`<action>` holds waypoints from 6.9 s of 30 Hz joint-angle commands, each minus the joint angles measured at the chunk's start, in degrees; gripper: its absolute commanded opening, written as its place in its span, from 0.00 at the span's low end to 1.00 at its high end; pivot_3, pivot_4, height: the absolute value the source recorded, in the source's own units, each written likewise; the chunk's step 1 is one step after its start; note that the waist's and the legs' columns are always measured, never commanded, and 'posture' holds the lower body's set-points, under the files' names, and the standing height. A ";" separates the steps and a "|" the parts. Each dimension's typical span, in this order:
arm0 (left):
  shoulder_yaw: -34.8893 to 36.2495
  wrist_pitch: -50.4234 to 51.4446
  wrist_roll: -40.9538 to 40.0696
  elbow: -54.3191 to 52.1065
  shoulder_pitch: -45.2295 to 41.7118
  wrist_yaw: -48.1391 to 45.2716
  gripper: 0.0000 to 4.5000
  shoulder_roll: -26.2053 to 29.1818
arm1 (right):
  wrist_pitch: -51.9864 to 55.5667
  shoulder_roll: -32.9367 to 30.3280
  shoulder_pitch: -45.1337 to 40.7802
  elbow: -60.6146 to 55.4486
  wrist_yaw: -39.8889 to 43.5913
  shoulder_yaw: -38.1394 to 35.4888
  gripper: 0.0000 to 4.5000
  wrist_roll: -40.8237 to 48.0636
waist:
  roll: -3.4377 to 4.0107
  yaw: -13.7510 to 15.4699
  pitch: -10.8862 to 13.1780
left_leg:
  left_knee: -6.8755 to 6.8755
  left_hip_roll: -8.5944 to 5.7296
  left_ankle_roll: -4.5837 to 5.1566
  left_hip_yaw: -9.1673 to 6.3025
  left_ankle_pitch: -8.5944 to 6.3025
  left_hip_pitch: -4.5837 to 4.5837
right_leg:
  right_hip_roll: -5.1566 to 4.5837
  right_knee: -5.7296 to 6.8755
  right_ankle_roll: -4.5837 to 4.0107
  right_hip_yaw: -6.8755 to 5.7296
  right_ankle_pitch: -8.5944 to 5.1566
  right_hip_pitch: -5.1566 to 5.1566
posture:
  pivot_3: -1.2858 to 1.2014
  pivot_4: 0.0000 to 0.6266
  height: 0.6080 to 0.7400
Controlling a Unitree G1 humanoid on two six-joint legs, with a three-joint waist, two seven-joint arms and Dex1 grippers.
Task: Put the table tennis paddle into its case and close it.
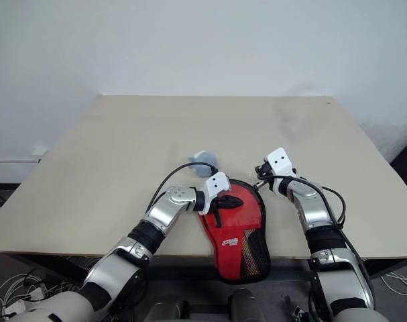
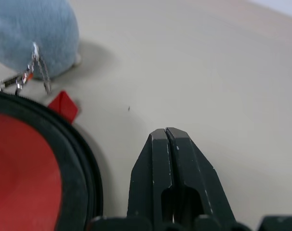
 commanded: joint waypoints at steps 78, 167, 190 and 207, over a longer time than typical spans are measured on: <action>-0.80 8.03 0.97 -3.54 5.72 14.54 0.00 1.80 | -3.01 14.48 -27.39 34.80 16.24 -4.90 0.99 4.29 | 0.39 -1.91 -0.06 | 0.32 -0.01 -0.01 -0.22 -0.01 0.49 | 0.02 0.06 -0.13 -0.12 -0.07 0.71 | 0.52 0.00 1.00; -1.22 8.20 1.10 -3.55 5.88 14.58 0.00 1.40 | -6.87 18.10 -29.31 40.96 4.19 -11.56 0.79 1.11 | 0.43 -1.88 -0.07 | -0.12 -0.04 0.00 -0.29 0.00 0.43 | 0.02 -0.02 0.07 -0.11 -0.05 0.54 | 0.52 0.00 1.00; -1.35 8.52 1.11 -3.62 5.94 14.48 0.00 1.26 | 2.45 14.77 -28.46 38.71 11.38 -5.72 1.00 -1.34 | 0.45 -1.88 -0.08 | -0.18 -0.06 0.03 -0.32 -0.05 0.41 | 0.02 -0.02 0.22 -0.10 -0.14 0.52 | 0.52 0.00 1.00; -1.41 9.01 1.03 -4.15 6.53 14.63 0.00 1.12 | 5.15 16.70 -28.63 40.39 8.57 -4.75 0.70 -2.16 | 0.47 -1.87 -0.09 | -0.18 -0.06 0.03 -0.33 -0.05 0.42 | 0.02 0.00 0.23 -0.10 -0.14 0.52 | 0.52 0.00 1.00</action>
